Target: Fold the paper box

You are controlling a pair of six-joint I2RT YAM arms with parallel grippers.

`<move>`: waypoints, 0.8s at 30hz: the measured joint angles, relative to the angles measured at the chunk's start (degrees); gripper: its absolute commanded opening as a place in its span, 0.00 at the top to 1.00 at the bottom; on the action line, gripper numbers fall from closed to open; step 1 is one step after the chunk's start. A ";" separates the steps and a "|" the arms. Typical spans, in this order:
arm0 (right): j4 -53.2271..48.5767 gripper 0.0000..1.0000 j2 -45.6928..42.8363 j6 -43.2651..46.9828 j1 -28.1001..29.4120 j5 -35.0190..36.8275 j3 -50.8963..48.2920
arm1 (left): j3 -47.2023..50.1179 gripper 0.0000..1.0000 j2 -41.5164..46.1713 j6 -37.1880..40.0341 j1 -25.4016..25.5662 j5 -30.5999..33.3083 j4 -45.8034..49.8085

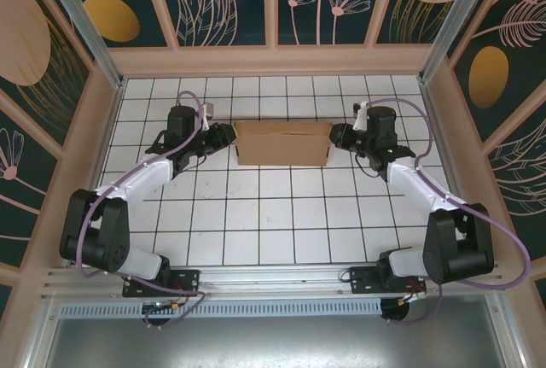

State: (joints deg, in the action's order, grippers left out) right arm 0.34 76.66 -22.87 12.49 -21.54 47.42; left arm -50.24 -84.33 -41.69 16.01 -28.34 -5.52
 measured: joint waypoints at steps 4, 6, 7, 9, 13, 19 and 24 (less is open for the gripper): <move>0.87 0.86 -0.87 0.04 0.15 -0.57 -0.85 | 0.02 0.78 0.15 0.02 0.02 0.07 -0.26; 1.05 0.89 -2.08 0.66 0.83 -0.09 -1.70 | 0.02 0.80 0.61 0.11 0.04 0.31 0.20; 1.20 0.92 -2.99 1.31 1.57 0.81 -2.34 | 0.20 0.81 1.09 0.22 0.07 0.55 0.59; 1.55 0.96 -5.11 2.71 3.61 3.23 -3.98 | 1.84 0.84 3.23 0.26 0.17 1.60 1.03; 4.92 1.00 -12.87 3.61 8.83 8.92 -11.54 | 7.78 0.86 10.71 0.00 1.64 4.74 1.97; 7.10 0.97 -23.82 1.46 14.78 15.26 -22.99 | 17.05 0.86 18.51 -1.60 5.60 8.02 2.80; 5.25 0.85 -25.53 -1.79 20.22 16.15 -28.09 | 25.73 0.70 20.41 -4.46 6.73 8.09 6.10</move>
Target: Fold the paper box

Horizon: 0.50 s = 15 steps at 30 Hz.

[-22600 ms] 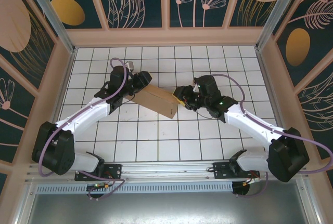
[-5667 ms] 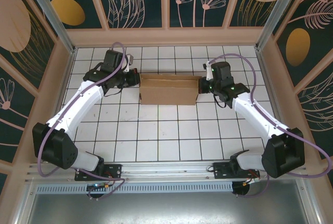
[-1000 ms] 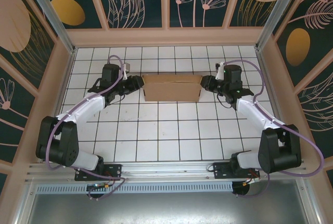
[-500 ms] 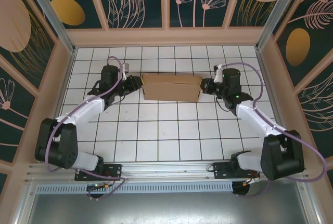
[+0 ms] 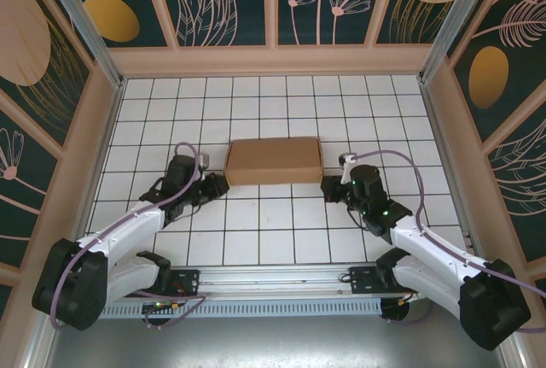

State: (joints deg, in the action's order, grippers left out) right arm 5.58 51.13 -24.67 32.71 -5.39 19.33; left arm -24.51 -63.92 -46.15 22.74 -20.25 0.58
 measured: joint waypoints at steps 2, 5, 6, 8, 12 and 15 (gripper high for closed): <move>-0.63 0.79 -0.15 -1.22 0.83 0.15 -0.39 | 1.66 0.58 0.46 -0.57 0.15 -0.33 1.40; -1.53 0.71 -0.20 -1.79 0.52 0.96 -0.02 | 1.05 0.51 0.55 -0.44 0.20 -0.17 3.30; -2.32 0.68 0.00 -1.75 0.17 0.92 0.59 | -0.02 0.51 0.44 -0.11 0.20 0.02 4.31; -3.19 0.65 1.36 -1.77 -1.16 0.72 2.56 | -3.54 0.49 -0.35 0.96 0.20 1.20 6.19; -3.85 0.61 8.31 -2.03 -5.81 -1.73 8.96 | -12.13 0.50 -3.72 3.37 0.02 5.40 7.02; -4.22 0.60 15.28 -2.27 -7.54 -3.39 13.42 | -14.71 0.51 -7.32 4.70 -0.85 7.39 5.60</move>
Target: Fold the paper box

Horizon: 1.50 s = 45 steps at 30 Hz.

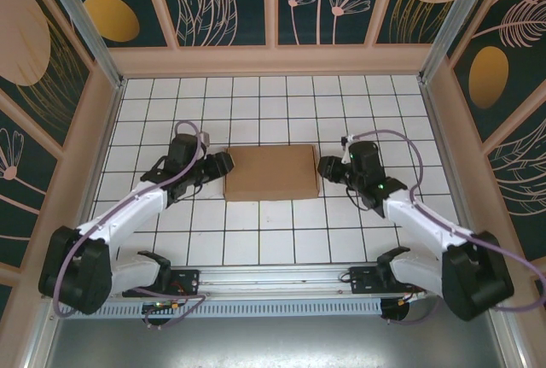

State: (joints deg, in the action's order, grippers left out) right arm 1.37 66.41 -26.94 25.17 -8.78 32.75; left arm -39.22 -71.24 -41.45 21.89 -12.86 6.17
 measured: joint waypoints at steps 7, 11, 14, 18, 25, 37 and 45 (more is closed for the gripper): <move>0.13 0.62 11.82 -0.04 -0.07 -3.41 2.97 | -0.13 0.55 -9.68 1.77 -1.38 3.32 -1.09; 2.05 0.72 15.93 -0.28 -0.07 -5.27 3.39 | 0.63 0.61 -12.07 1.27 -1.38 2.03 -4.50; 4.28 0.75 17.38 -0.61 -0.26 -5.53 3.80 | 0.42 0.63 -14.03 0.90 -1.73 0.74 -7.74; 6.91 0.75 18.67 -0.66 -0.57 -5.46 3.89 | -1.01 0.65 -16.33 0.85 -2.14 0.55 -9.84; 9.38 0.75 21.88 -0.57 -2.23 -5.27 5.95 | -6.47 0.65 -21.79 0.72 -2.40 1.49 -10.69; 7.41 0.71 36.98 4.00 -8.07 -6.36 23.39 | -22.51 0.60 -35.89 2.54 -3.93 1.31 -10.49; 6.75 0.68 38.80 4.07 -8.55 -7.41 25.70 | -25.31 0.50 -38.32 4.17 -4.46 1.36 -10.45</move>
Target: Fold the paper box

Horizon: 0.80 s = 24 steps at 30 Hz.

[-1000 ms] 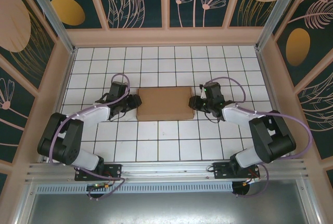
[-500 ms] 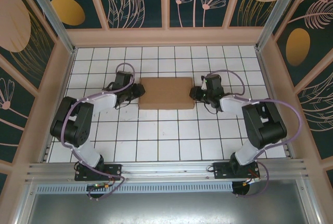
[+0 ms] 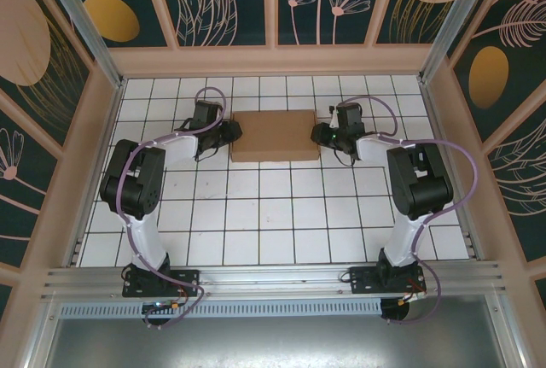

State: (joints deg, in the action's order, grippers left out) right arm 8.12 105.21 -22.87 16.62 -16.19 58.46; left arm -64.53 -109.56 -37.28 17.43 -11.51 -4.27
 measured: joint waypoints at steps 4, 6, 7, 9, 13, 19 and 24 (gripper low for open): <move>-0.68 0.50 0.00 0.26 -0.07 -0.39 -0.02 | -0.33 0.35 0.00 1.01 0.02 0.68 1.07; -1.11 0.32 -0.13 0.76 -0.04 -0.31 -0.13 | -0.74 0.06 0.11 1.27 0.02 2.08 2.12; -1.57 0.13 -0.46 1.07 -0.04 -0.11 -0.13 | -0.96 0.01 0.46 1.73 0.02 3.13 2.86; -2.47 0.01 -1.77 1.42 -0.09 0.68 -0.11 | -1.77 0.01 1.81 2.29 0.02 4.87 5.01; -5.38 0.01 -6.71 2.51 -0.13 4.92 1.49 | -6.71 0.01 6.91 4.74 -0.15 9.11 9.86; -0.98 0.01 -23.17 8.94 0.81 13.51 -1.88 | 2.54 0.01 29.49 11.80 -0.63 15.39 1.20; 14.19 0.01 -39.17 16.96 5.07 24.41 -15.41 | 23.23 0.01 48.74 18.91 -0.68 28.81 -17.31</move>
State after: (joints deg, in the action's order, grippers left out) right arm 22.31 66.04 -5.91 21.69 8.23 43.05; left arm -41.30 -60.82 -18.37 16.75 17.30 -21.58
